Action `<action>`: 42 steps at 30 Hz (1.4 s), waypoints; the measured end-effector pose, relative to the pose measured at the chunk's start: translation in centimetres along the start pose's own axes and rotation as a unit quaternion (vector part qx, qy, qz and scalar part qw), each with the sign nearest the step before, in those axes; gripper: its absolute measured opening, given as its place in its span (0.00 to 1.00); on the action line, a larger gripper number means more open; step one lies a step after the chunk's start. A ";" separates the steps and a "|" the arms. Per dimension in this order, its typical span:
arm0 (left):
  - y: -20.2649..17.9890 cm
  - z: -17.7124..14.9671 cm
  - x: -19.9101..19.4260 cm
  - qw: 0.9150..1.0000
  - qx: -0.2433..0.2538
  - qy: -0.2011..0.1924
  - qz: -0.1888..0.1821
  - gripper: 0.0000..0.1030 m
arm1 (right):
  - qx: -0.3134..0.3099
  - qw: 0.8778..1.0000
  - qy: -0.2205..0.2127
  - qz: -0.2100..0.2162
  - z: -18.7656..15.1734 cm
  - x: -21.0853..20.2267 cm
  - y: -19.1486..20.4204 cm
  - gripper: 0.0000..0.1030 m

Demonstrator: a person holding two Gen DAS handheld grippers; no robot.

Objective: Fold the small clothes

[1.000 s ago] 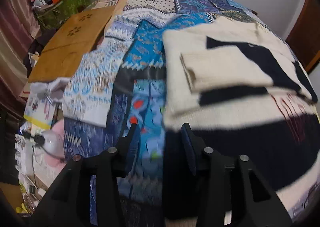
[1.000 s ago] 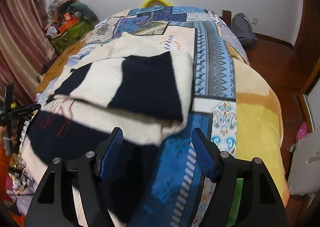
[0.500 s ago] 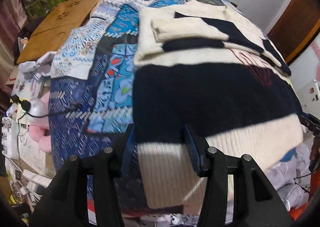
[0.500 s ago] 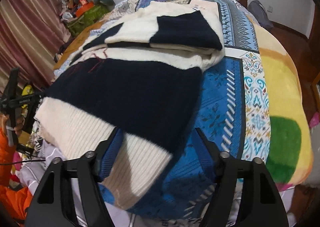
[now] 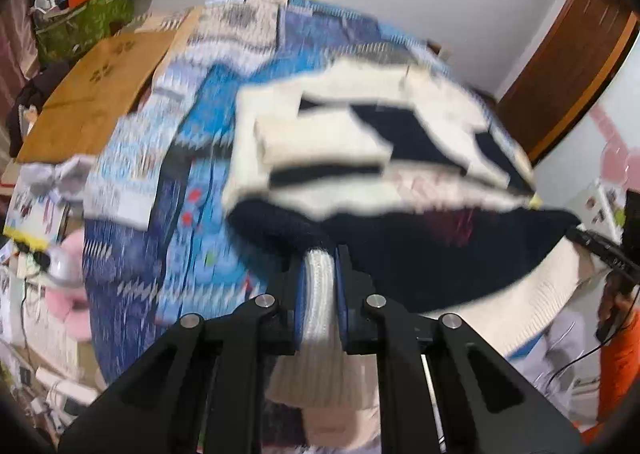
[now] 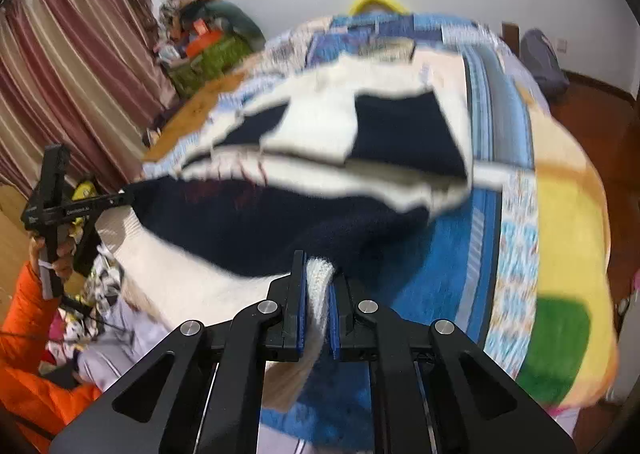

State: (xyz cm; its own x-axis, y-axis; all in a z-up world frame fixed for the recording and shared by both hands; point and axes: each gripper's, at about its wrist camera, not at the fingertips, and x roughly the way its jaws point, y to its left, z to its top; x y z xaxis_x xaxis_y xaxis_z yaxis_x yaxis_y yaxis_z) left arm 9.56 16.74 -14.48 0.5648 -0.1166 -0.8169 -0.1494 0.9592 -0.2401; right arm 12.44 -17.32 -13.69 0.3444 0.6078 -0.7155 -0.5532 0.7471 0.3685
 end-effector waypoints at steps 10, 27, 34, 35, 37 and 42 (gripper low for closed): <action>1.9 10.6 4.8 0.998 -0.051 -0.030 0.027 0.12 | 0.013 0.999 -0.046 -0.022 9.0 3.0 -3.1 0.07; 7.0 13.1 12.3 0.993 -0.084 0.016 0.087 0.46 | 0.091 0.996 0.022 0.003 13.4 10.0 -10.3 0.10; 7.6 13.2 9.0 0.990 -0.052 -0.024 0.129 0.54 | 0.101 0.995 -0.008 -0.005 13.7 8.0 -10.5 0.22; 7.7 12.8 8.6 0.989 -0.047 -0.026 0.136 0.56 | 0.100 0.994 -0.021 -0.026 13.7 7.3 -10.5 0.37; 8.0 12.0 8.1 0.988 -0.040 -0.027 0.146 0.56 | 0.101 0.993 -0.052 -0.042 13.5 5.8 -11.0 0.54; 9.8 9.1 6.9 0.986 -0.041 -0.024 0.162 0.61 | 0.077 0.991 -0.050 -0.096 12.6 3.8 -11.7 0.55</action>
State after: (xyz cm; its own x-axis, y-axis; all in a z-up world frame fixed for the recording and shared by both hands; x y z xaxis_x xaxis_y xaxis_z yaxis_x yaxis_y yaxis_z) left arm 19.34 27.64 -17.69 0.5143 0.2059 -0.8325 -0.3919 0.9199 -0.0146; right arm 29.74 -20.38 -13.25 0.5092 0.4690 -0.7217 -0.3510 0.8787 0.3234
